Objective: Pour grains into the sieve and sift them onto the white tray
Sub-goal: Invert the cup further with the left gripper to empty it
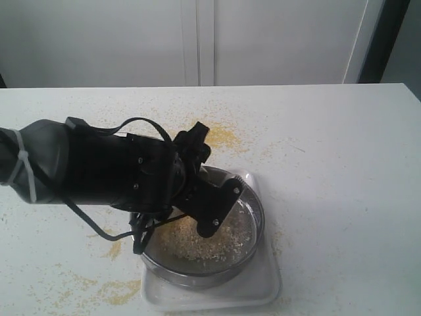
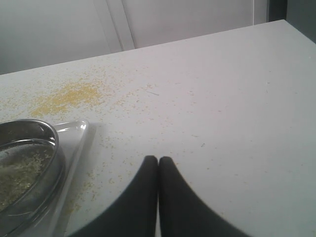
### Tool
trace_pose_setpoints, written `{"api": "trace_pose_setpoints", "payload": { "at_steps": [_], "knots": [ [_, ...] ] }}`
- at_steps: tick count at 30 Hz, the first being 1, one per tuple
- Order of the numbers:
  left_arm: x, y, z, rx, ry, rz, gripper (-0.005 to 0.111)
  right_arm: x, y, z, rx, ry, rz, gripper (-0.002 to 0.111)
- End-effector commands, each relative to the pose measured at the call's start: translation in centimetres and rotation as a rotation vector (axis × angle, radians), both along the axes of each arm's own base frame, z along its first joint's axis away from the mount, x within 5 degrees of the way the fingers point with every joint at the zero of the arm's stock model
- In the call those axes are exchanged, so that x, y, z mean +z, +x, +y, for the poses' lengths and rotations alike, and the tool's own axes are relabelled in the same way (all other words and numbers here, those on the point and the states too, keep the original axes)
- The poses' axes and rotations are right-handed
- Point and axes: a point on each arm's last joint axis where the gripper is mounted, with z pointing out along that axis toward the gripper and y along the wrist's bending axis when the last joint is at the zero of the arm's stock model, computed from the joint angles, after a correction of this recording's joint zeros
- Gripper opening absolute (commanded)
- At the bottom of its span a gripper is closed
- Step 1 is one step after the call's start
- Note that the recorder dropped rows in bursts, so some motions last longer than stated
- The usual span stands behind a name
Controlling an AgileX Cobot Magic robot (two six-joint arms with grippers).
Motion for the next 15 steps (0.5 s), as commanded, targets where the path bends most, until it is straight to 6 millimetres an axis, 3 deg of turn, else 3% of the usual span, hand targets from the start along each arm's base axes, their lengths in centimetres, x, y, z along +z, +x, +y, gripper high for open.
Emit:
{"api": "trace_pose_setpoints", "payload": {
  "at_steps": [1, 15],
  "knots": [
    [1.17, -0.28, -0.84, -0.052, 0.022, -0.069, 0.000, -0.12, -0.01, 0.02, 0.003, 0.004, -0.008, 0.000],
    [1.62, 0.21, 0.02, -0.032, 0.146, -0.148, 0.000, -0.12, -0.01, 0.02, 0.003, 0.004, -0.008, 0.000]
  ]
}}
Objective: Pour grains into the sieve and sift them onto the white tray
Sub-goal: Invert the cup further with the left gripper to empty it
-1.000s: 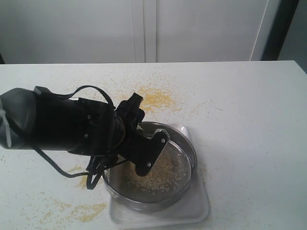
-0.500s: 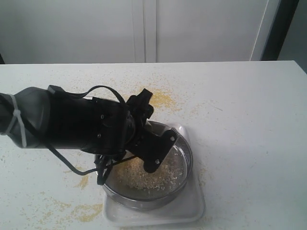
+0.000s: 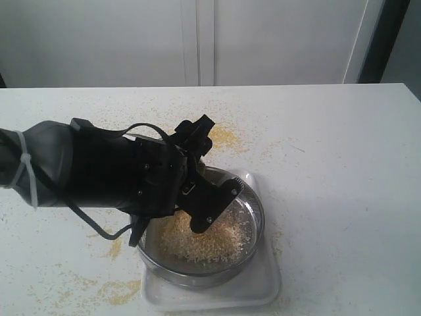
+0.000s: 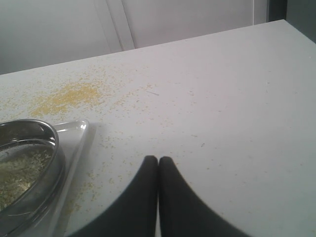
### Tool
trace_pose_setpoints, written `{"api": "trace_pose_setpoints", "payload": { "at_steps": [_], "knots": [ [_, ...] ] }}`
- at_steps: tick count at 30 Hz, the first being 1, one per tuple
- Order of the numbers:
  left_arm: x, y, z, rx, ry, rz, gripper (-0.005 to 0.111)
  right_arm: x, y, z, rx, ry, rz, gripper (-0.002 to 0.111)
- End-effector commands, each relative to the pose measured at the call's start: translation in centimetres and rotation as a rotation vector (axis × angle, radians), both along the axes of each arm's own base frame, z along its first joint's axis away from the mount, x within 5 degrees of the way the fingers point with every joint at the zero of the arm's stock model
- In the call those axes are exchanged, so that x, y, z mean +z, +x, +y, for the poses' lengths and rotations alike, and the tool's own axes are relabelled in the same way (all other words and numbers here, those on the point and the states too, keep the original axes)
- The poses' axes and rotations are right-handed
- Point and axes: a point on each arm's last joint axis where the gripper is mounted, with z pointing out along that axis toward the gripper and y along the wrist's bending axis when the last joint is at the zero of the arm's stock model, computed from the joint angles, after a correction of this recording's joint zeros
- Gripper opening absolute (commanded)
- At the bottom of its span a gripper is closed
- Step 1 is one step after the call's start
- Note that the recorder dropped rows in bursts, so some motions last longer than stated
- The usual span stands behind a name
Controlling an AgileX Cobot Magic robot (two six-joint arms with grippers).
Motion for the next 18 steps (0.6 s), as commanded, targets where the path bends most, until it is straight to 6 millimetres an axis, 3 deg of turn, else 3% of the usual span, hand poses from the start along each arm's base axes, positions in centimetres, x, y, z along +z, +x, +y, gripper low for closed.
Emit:
{"api": "trace_pose_setpoints", "payload": {
  "at_steps": [1, 18],
  "knots": [
    [0.62, 0.07, 0.03, -0.002, 0.012, -0.034, 0.000, -0.12, -0.01, 0.02, 0.003, 0.004, -0.008, 0.000],
    [0.87, 0.24, -0.14, -0.040, 0.032, -0.070, 0.000, -0.12, -0.01, 0.02, 0.003, 0.004, -0.008, 0.000]
  ]
}}
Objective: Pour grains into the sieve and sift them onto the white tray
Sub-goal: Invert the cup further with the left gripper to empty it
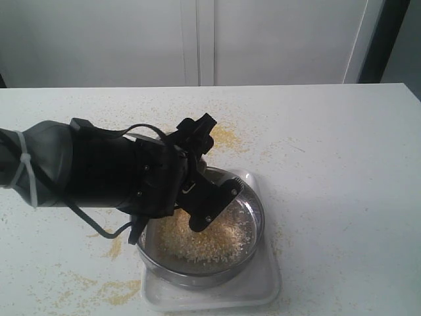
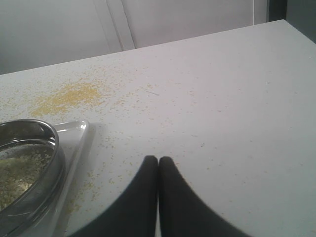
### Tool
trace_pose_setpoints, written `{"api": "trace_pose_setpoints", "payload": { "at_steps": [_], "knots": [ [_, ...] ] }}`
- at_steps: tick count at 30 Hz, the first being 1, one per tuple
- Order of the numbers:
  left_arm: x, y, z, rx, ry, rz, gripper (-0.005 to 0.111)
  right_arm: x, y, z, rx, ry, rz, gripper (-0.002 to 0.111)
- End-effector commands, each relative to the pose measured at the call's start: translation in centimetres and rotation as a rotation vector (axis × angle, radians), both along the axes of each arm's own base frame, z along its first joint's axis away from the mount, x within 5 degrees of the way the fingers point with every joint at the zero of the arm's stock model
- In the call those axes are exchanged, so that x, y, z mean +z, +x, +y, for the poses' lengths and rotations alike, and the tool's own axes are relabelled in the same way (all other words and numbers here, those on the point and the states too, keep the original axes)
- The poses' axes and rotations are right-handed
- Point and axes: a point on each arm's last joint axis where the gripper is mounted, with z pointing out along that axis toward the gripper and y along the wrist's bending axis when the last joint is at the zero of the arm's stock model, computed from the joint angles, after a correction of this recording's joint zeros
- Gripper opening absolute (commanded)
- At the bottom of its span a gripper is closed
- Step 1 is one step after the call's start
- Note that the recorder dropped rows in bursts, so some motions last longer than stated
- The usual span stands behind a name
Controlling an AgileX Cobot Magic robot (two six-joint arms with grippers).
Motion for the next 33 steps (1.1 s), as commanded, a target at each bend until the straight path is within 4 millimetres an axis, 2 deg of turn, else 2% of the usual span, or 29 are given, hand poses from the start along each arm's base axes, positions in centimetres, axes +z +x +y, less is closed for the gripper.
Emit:
{"api": "trace_pose_setpoints", "payload": {
  "at_steps": [1, 29, 33],
  "knots": [
    [0.74, 0.14, -0.10, -0.024, 0.018, -0.050, 0.000, -0.12, -0.01, 0.02, 0.003, 0.004, -0.008, 0.000],
    [1.34, 0.48, -0.12, -0.066, 0.086, -0.136, 0.000, -0.12, -0.01, 0.02, -0.001, 0.022, -0.006, 0.000],
    [1.51, -0.18, -0.56, -0.074, 0.108, -0.160, 0.000, -0.12, -0.01, 0.02, -0.001, 0.022, -0.006, 0.000]
  ]
}}
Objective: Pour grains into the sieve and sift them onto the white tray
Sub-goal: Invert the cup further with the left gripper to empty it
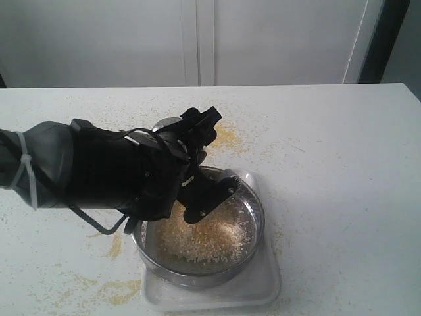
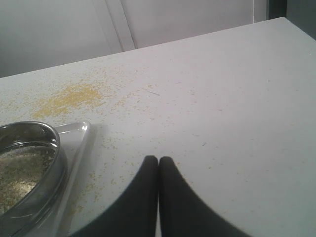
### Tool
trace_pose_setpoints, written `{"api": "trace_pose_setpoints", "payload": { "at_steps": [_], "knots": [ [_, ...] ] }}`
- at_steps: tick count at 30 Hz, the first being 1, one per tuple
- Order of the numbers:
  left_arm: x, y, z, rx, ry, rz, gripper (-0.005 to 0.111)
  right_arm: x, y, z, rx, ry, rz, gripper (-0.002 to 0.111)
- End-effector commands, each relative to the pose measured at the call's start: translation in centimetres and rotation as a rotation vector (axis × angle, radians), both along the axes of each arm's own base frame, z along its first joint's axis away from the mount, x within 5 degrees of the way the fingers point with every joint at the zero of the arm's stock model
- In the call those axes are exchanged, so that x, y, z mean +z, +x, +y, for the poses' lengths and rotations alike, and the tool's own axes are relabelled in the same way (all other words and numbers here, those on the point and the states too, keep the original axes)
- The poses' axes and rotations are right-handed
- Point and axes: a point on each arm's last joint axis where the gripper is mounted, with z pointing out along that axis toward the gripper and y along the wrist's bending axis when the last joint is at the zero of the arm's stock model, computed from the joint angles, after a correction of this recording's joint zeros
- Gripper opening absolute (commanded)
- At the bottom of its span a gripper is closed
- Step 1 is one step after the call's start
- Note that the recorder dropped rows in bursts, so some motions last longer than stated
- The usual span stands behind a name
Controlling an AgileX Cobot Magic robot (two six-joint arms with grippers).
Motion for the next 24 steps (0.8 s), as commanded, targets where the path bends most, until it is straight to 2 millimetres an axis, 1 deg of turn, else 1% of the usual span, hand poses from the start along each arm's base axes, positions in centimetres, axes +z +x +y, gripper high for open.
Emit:
{"api": "trace_pose_setpoints", "payload": {
  "at_steps": [1, 4, 8, 13, 17, 22, 24],
  "knots": [
    [0.8, -0.8, -0.6, -0.015, 0.027, -0.053, 0.000, -0.1, 0.0, 0.0, 0.003, 0.005, -0.008, 0.000],
    [0.9, -1.3, -1.0, -0.031, 0.038, -0.068, 0.000, -0.1, 0.0, 0.0, 0.003, 0.005, -0.008, 0.000],
    [1.0, -1.3, -0.8, -0.012, 0.052, -0.080, 0.000, -0.1, 0.0, 0.0, 0.003, 0.005, -0.008, 0.000],
    [1.3, -1.3, -0.6, -0.025, 0.154, -0.128, 0.000, -0.1, 0.0, 0.0, 0.003, 0.005, -0.008, 0.000],
    [1.7, -1.3, -0.9, -0.057, 0.178, -0.177, 0.000, -0.1, 0.0, 0.0, 0.003, 0.005, -0.008, 0.000],
    [1.9, -2.3, -1.6, -0.075, 0.190, -0.201, 0.000, -0.1, 0.0, 0.0, 0.003, 0.005, -0.008, 0.000],
    [2.0, -2.8, -1.7, -0.057, 0.203, -0.217, 0.000, -0.1, 0.0, 0.0, 0.003, 0.005, -0.008, 0.000]
  ]
}}
